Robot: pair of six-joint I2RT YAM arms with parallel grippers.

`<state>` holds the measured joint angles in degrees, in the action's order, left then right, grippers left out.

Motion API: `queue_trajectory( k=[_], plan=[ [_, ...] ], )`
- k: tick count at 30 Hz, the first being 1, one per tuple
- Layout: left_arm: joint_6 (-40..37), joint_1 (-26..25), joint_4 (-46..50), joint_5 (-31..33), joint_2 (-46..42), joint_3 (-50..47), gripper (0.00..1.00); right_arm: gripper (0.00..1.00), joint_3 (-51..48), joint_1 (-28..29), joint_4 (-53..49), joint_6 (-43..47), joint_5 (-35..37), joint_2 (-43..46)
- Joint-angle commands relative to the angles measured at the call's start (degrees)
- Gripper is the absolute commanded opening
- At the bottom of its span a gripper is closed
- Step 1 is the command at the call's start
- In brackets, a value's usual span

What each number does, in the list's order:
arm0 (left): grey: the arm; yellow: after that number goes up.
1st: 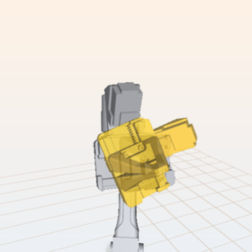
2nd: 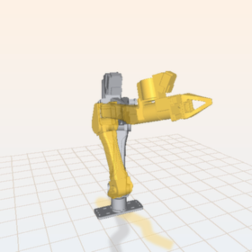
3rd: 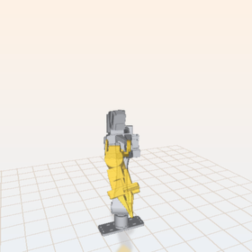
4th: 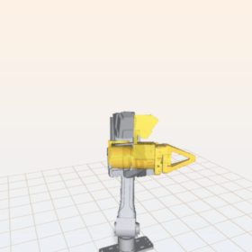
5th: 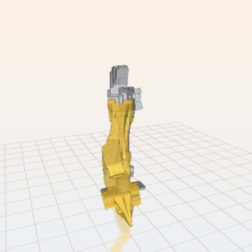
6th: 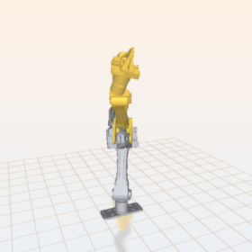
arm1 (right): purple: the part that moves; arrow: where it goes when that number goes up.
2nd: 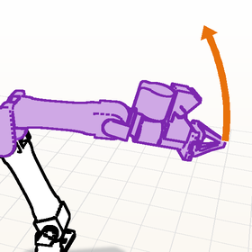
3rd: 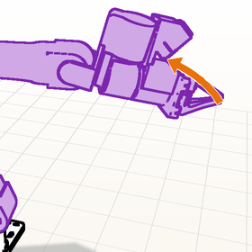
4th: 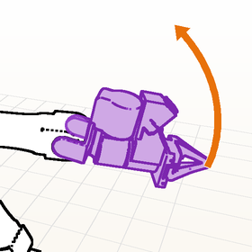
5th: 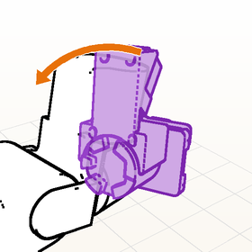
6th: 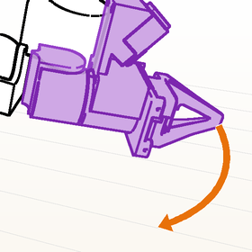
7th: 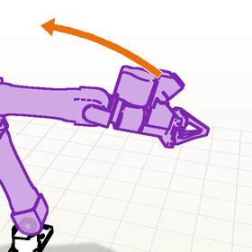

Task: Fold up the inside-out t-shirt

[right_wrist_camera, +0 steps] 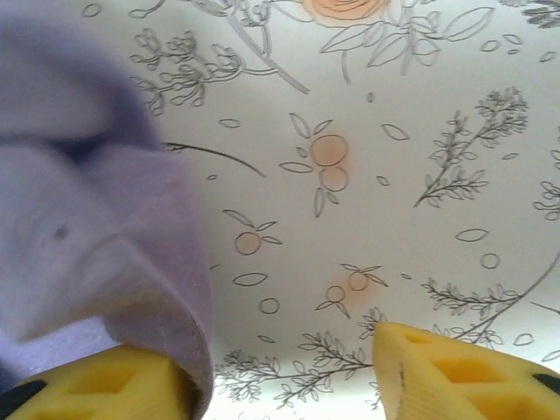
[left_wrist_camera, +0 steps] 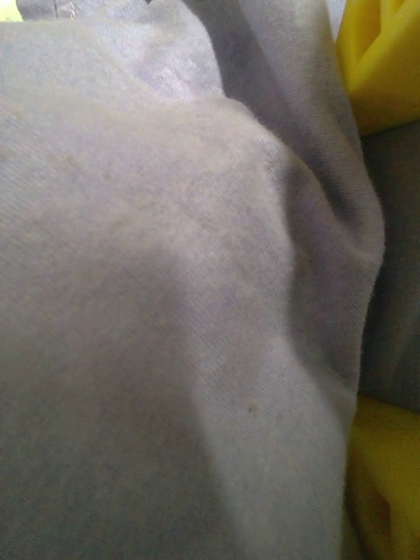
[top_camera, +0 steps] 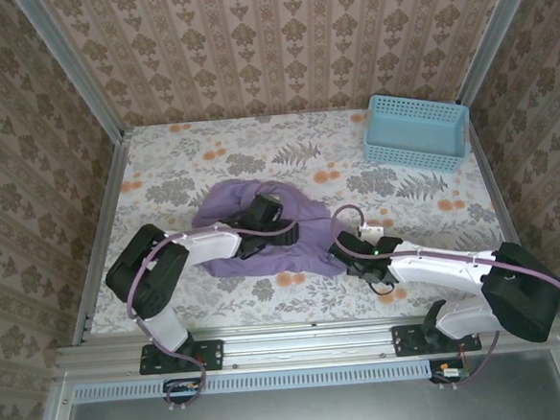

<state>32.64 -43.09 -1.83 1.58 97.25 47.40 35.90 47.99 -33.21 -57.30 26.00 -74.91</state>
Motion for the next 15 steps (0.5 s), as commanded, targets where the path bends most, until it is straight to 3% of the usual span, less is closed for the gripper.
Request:
queue_trajectory(
  k=[1, 4, 8, 15],
  plan=[
    [3.5, 2.8, 5.5, 1.1, -0.2, -6.0, 0.81, 0.51, 1.0, -1.8, -3.6, 0.5, 3.5, -0.9],
    [3.8, 2.9, 4.5, 0.6, -2.6, -8.2, 0.82, 0.45, 0.9, -4.5, -3.5, 2.1, 2.7, 0.2],
    [4.2, 2.2, 2.7, -0.7, -5.1, -10.5, 0.83, 0.45, 1.2, -5.0, -2.9, 5.2, 2.8, 6.1],
    [5.0, -5.5, 3.1, 1.0, -8.0, -9.4, 0.85, 0.41, 1.7, -0.6, 12.0, 11.0, -9.9, 13.2]
  ],
)
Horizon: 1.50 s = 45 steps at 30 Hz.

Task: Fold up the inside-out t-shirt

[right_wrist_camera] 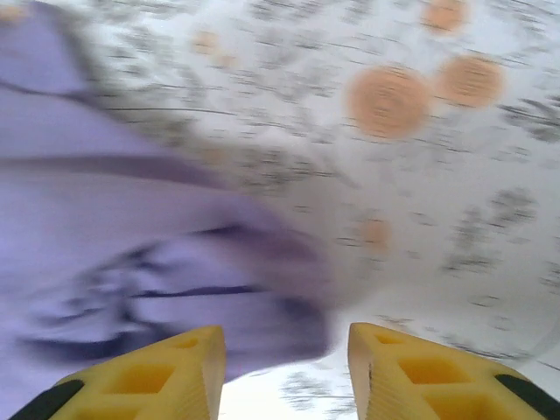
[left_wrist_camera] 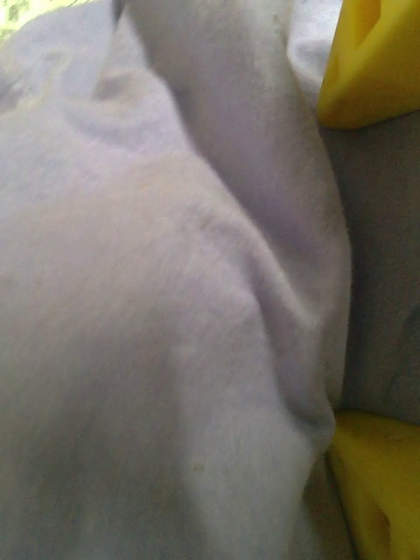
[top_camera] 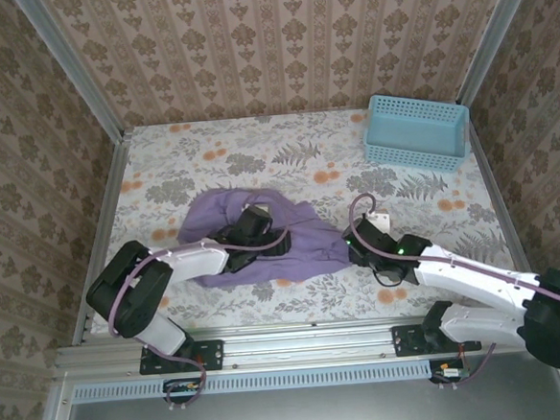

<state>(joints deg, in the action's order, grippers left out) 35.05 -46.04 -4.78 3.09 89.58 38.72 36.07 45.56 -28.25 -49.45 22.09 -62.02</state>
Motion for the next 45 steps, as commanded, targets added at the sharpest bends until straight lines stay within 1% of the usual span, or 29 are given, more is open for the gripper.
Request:
queue_trajectory(
  k=[1, 3, 5, 7, 9, 12, 13, 15, 16, 19, 20, 23, 25, 27, 29, 32, 36, 38, 39, 40, 41, 43, 45],
  plan=[
    [3.0, -3.1, 6.3, -0.3, -0.6, -0.5, 0.85, 0.41, 1.7, 2.0, 8.6, 3.0, -7.5, -0.5],
    [3.5, -3.7, 6.1, 0.3, -1.2, -0.6, 0.85, 0.39, 1.9, 2.1, 11.7, 2.5, -10.1, -3.2],
    [3.6, -3.9, 6.4, 1.2, -1.4, -0.5, 0.85, 0.37, 1.9, 2.1, 13.5, 2.4, -10.6, -6.4],
    [3.5, -3.7, 7.5, 1.6, -1.3, -0.2, 0.85, 0.35, 2.3, 2.0, 13.2, 1.9, -9.7, -9.6],
    [3.3, -3.8, 8.0, 1.7, -1.4, -0.2, 0.85, 0.33, 2.5, 2.3, 11.6, 1.2, -6.8, -11.6],
    [3.3, -3.7, 7.9, 1.9, -1.5, -0.6, 0.85, 0.37, -0.2, 2.0, 14.6, 1.6, -6.6, -11.6],
    [3.5, -3.7, 7.9, 1.7, -1.6, -0.6, 0.85, 0.39, -0.8, 1.7, 15.9, 1.8, -7.7, -11.6],
    [3.7, -3.7, 8.0, 1.3, -1.7, -0.6, 0.85, 0.45, -1.5, 1.3, 19.3, 2.3, -10.6, -12.9],
    [3.7, -3.7, 7.9, 1.1, -1.8, -0.7, 0.85, 0.47, -1.4, 1.3, 20.1, 2.3, -11.0, -13.8],
    [3.5, -3.8, 7.5, 1.1, -1.6, -0.6, 0.85, 0.48, 0.1, 0.9, 21.2, 2.6, -11.4, -17.3],
    [3.6, -3.9, 7.7, 1.1, -1.5, -0.4, 0.85, 0.47, 1.0, 0.4, 20.6, 2.4, -11.3, -19.3],
    [3.7, -3.9, 7.6, 0.9, -1.5, -0.4, 0.85, 0.33, 2.8, -0.5, 19.6, 2.9, -11.2, -20.5],
    [3.7, -4.0, 7.6, 1.4, -1.3, -0.7, 0.85, 0.24, 4.5, -0.1, 16.6, 3.8, -9.5, -19.5],
    [3.8, -4.0, 8.2, 2.1, -0.8, -0.7, 0.85, 0.14, 7.4, 0.6, 8.8, 4.0, -5.1, -18.1],
    [3.8, -4.1, 8.9, 2.8, -0.5, -0.7, 0.85, 0.07, 10.5, 1.4, 0.3, 3.9, 0.3, -15.5],
    [3.5, -4.5, 10.2, 5.0, 0.0, -0.3, 0.85, 0.00, 13.4, 2.3, -9.4, 3.8, 5.5, -14.3],
    [3.3, -5.1, 13.6, 8.3, 0.7, 1.2, 0.85, 0.00, 18.5, 3.6, -21.3, 2.0, 11.4, -16.7],
    [3.1, -5.3, 14.4, 9.8, 1.0, 1.7, 0.85, 0.00, 20.8, 4.3, -25.9, 0.8, 13.3, -19.6],
    [3.0, -5.4, 14.6, 10.2, 1.3, 1.9, 0.85, 0.02, 21.4, 4.5, -26.7, 0.4, 13.5, -20.6],
    [2.9, -5.4, 14.7, 10.2, 1.5, 2.0, 0.85, 0.04, 21.2, 4.6, -26.1, 0.6, 12.5, -21.2],
    [2.9, -5.4, 14.8, 10.1, 1.7, 2.3, 0.85, 0.07, 20.5, 4.5, -23.3, 2.0, 10.2, -21.4],
    [2.8, -5.5, 14.6, 9.7, 1.8, 2.4, 0.85, 0.14, 18.2, 4.5, -15.7, 5.1, 3.0, -20.7],
    [2.8, -5.5, 14.4, 9.7, 2.0, 2.3, 0.85, 0.28, 14.5, 4.6, -6.0, 7.3, -6.5, -18.3]
  ],
)
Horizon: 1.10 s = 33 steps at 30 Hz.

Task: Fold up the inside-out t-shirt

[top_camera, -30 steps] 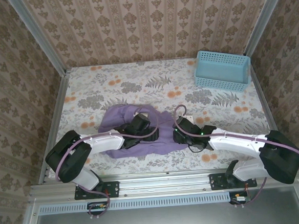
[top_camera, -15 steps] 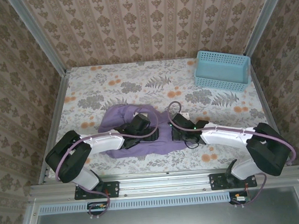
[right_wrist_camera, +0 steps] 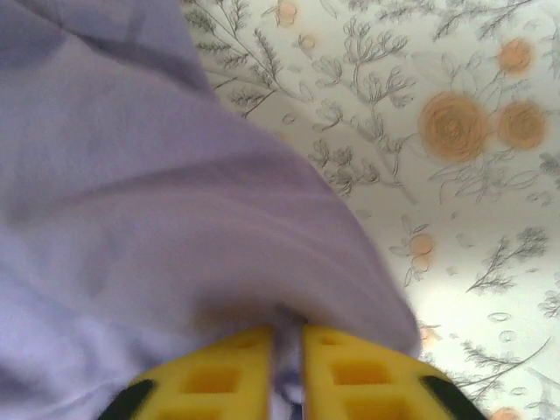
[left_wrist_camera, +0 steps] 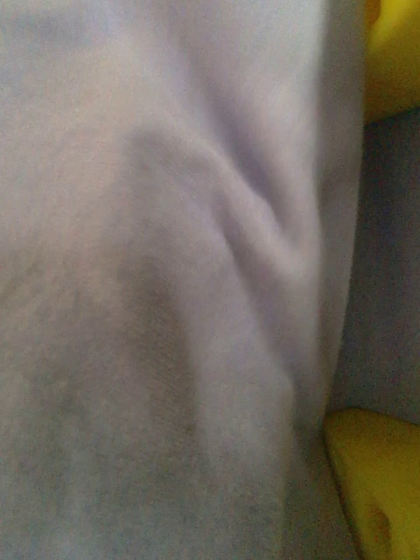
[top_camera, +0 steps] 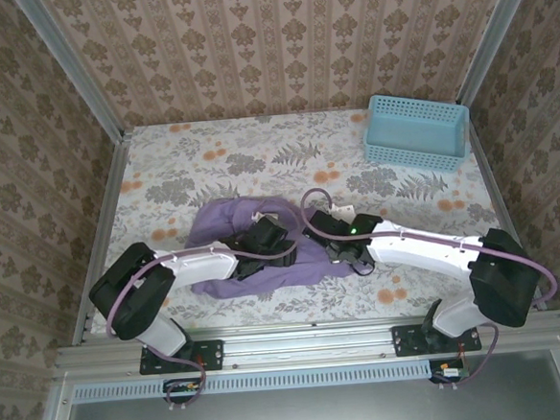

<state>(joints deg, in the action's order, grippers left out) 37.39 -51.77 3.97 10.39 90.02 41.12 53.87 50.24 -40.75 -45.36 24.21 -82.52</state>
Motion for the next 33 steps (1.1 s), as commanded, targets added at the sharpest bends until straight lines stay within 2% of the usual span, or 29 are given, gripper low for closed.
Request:
queue_trajectory(
  k=[1, 2, 4, 12, 20, 28, 30, 33],
  plan=[
    [0.5, 0.2, 5.6, 2.5, 1.7, -0.1, 0.86, 0.33, -4.8, -0.1, 9.5, 3.3, -11.4, 2.4],
    [0.6, 0.2, 5.6, 2.4, 1.8, -0.2, 0.86, 0.38, -6.4, -0.2, 12.9, 3.0, -13.3, 5.1],
    [0.8, 0.2, 5.5, 2.1, 1.6, -0.4, 0.85, 0.42, -8.9, -0.9, 15.7, 2.4, -14.9, 7.1],
    [0.5, -0.2, 5.1, 1.6, 1.2, -0.6, 0.86, 0.40, -15.6, -7.2, 17.1, 3.0, -12.2, 10.0],
    [0.3, -1.1, 5.0, 1.6, 1.4, 0.4, 0.86, 0.34, -14.0, -7.6, 23.1, 4.7, -15.2, 0.5],
    [0.5, -2.0, 5.0, 2.1, 2.3, 0.7, 0.86, 0.41, -7.8, -5.1, 21.0, 5.6, -12.7, -7.6],
    [0.6, -2.0, 5.2, 2.2, 2.4, 0.7, 0.86, 0.37, -7.0, -4.6, 20.0, 5.3, -11.3, -9.1],
    [0.6, -2.1, 6.0, 2.8, 2.2, 0.7, 0.86, 0.20, -5.3, -3.7, 15.2, 4.5, -7.0, -9.9]
  ],
)
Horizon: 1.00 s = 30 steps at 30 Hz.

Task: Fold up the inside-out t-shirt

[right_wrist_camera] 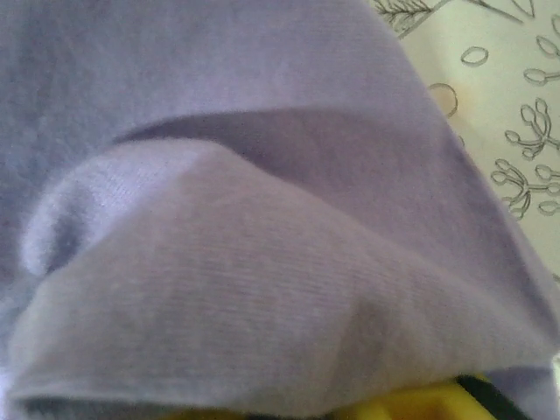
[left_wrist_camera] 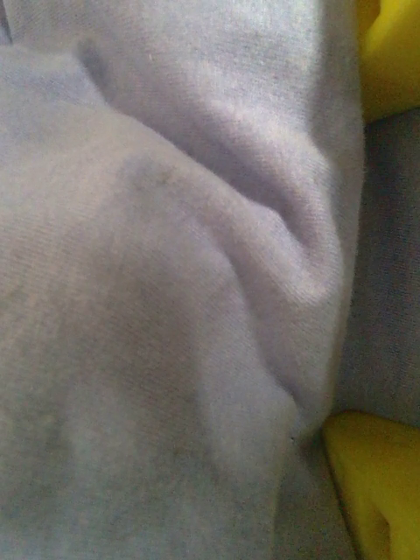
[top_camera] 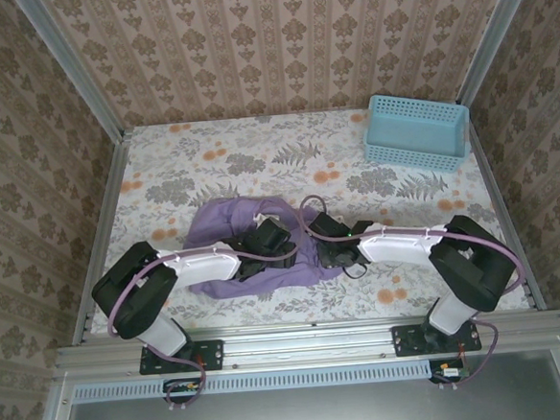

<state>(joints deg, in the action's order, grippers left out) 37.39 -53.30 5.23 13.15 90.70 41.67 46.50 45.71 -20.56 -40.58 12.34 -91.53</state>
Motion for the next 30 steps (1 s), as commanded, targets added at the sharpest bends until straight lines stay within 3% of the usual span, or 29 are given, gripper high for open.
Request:
queue_trajectory(
  k=[1, 6, 12, 19, 26, 30],
  plan=[
    [0.5, -0.5, 5.0, 0.6, 1.5, 0.2, 0.87, 0.17, 2.0, 1.0, -5.7, -0.1, 5.6, -0.3],
    [0.9, 1.0, 8.0, 2.6, 2.5, 0.6, 0.87, 0.05, -0.2, 2.0, -11.4, 1.0, 8.4, 9.6],
    [1.0, 3.7, 7.4, 2.5, 2.6, -1.2, 0.87, 0.03, -6.7, -0.2, -15.6, 0.2, 8.1, 25.4],
    [0.2, 3.9, 7.2, 2.5, 2.6, -1.5, 0.87, 0.10, -11.5, -3.8, -16.7, -1.7, 5.9, 33.7],
    [-2.4, 1.4, 6.4, 1.9, 1.5, -0.5, 0.87, 0.24, -14.1, -4.7, -8.4, -0.4, -2.2, 34.3],
    [-3.0, -0.1, 5.8, 2.3, 0.1, -0.5, 0.87, 0.28, -14.5, -4.7, -7.3, -0.5, -1.2, 33.1]
  ],
)
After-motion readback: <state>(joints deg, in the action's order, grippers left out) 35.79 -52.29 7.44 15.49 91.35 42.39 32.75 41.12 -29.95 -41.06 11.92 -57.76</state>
